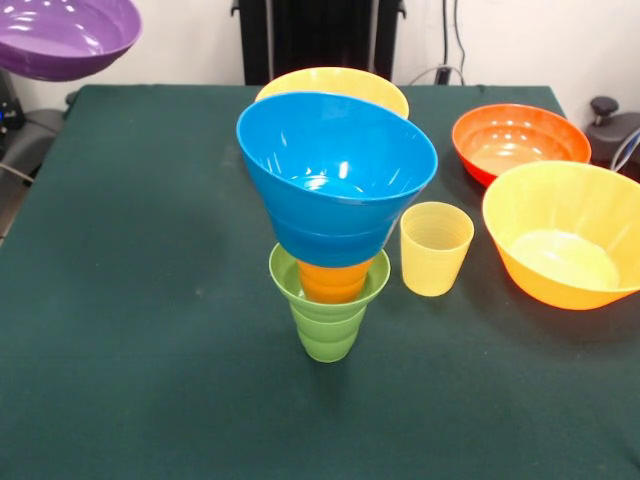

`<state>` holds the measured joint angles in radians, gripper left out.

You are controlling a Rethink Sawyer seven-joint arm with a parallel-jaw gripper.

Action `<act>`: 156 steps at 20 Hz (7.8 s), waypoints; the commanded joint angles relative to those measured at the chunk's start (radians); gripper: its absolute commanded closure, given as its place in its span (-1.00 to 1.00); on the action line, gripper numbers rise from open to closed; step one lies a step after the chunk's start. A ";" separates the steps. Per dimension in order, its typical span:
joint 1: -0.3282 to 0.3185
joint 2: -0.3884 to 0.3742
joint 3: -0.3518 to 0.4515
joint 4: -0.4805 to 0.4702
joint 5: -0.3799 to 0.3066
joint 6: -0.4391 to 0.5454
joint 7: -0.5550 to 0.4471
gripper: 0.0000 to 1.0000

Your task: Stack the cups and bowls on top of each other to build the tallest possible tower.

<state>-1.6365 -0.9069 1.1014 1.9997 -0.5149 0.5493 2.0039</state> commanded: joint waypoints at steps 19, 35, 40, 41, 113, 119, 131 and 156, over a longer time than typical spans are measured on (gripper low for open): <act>0.262 0.024 0.029 -0.193 0.133 0.184 -0.100 1.00; 0.497 0.098 -0.094 -0.255 0.105 0.077 0.011 1.00; 0.498 0.077 -0.095 -0.279 0.139 0.132 -0.006 1.00; 0.490 0.072 -0.090 -0.280 0.149 0.148 -0.017 1.00; 0.428 0.309 -0.020 -0.069 0.205 -0.147 0.002 1.00; 0.433 0.300 -0.029 -0.081 0.208 -0.139 -0.012 1.00; 0.487 0.338 -0.080 -0.166 0.183 -0.142 -0.038 1.00; 0.473 0.309 -0.093 -0.099 0.141 -0.197 -0.022 1.00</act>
<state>-1.1945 -0.5889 1.0628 1.8604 -0.2888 0.4135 2.0039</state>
